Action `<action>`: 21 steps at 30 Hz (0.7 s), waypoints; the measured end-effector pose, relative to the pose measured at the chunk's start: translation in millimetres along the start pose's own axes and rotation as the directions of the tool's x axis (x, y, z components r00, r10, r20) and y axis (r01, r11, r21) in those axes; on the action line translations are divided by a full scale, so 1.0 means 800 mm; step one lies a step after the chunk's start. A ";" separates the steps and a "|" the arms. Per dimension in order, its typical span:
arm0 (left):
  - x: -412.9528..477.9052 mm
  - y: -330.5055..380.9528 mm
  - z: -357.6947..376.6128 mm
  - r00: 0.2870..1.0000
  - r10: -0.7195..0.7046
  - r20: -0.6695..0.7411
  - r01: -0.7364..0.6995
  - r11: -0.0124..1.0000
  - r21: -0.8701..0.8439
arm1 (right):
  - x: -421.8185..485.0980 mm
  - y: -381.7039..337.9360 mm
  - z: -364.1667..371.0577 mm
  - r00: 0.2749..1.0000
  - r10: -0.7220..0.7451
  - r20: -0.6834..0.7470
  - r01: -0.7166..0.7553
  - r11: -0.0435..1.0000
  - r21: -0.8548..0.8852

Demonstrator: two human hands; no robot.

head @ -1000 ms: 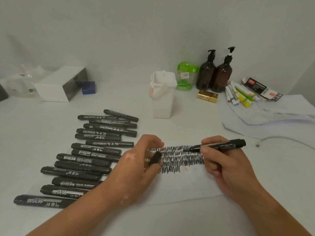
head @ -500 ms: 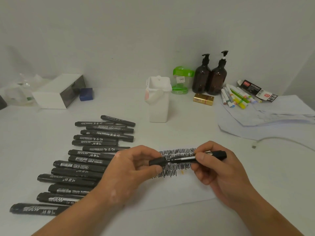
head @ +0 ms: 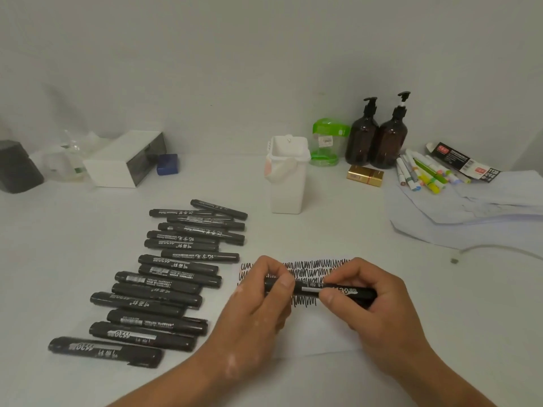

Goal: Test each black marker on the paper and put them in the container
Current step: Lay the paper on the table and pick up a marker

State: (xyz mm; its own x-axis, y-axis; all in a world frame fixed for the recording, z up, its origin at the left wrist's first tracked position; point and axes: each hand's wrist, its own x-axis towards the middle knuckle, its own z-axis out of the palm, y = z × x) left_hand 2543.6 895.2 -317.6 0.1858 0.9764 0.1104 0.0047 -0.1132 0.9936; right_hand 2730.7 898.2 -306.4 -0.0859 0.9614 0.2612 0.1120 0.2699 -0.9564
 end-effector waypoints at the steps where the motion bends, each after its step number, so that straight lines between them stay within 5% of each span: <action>1: -0.001 0.001 0.002 1.000 0.002 -0.020 -0.002 1.000 0.000 | -0.001 0.000 0.001 1.000 -0.005 -0.017 0.005 1.000 -0.011; 14: 0.002 0.001 0.001 0.999 0.042 0.022 -0.042 0.999 -0.009 | -0.015 -0.002 0.014 0.984 -0.014 -0.177 -0.009 0.992 -0.125; 21: 0.013 0.011 -0.030 0.985 0.136 0.110 -0.133 0.991 -0.032 | -0.002 -0.008 0.009 0.988 0.109 0.112 -0.112 0.994 0.020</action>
State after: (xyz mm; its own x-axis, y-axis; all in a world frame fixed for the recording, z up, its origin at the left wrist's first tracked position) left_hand 2521.9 908.7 -306.8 0.2912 0.9258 0.2411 -0.0514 -0.2365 0.9703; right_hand 2722.9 894.1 -301.6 -0.1831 0.9732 0.1393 0.1013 0.1596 -0.9820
